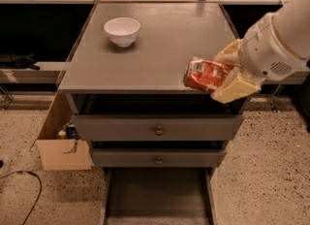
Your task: Place coke can into bottom drawer
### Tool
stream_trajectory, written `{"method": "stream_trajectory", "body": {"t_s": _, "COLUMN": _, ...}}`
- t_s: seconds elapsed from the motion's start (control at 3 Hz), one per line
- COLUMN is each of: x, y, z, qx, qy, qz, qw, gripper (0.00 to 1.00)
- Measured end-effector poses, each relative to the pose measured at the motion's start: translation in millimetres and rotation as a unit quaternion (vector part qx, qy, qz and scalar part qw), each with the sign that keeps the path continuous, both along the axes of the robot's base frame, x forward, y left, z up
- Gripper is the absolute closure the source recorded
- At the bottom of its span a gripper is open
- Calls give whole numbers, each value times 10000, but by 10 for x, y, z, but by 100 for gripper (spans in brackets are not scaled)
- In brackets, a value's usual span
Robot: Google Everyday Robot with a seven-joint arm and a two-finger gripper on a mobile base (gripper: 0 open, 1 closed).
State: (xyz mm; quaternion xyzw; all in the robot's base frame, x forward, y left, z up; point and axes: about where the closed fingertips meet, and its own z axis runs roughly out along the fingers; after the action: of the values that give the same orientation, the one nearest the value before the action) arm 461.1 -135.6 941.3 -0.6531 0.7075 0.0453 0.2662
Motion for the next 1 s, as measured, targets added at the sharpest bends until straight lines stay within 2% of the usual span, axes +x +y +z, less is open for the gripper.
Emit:
{"method": "stream_trajectory", "body": {"t_s": 0.33, "x": -403, "y": -111, "z": -248, "qx": 53, "qy": 299, "qz": -117, "qw": 9995, "gripper": 100}}
{"method": "stream_trajectory", "body": {"t_s": 0.67, "x": -741, "y": -76, "z": -505, "qx": 193, "qy": 595, "qz": -109, "qw": 9980, "gripper": 100}}
{"method": "stream_trajectory", "body": {"t_s": 1.0, "x": -775, "y": -73, "z": -550, "qx": 195, "qy": 653, "qz": -112, "qw": 9976, "gripper": 100}}
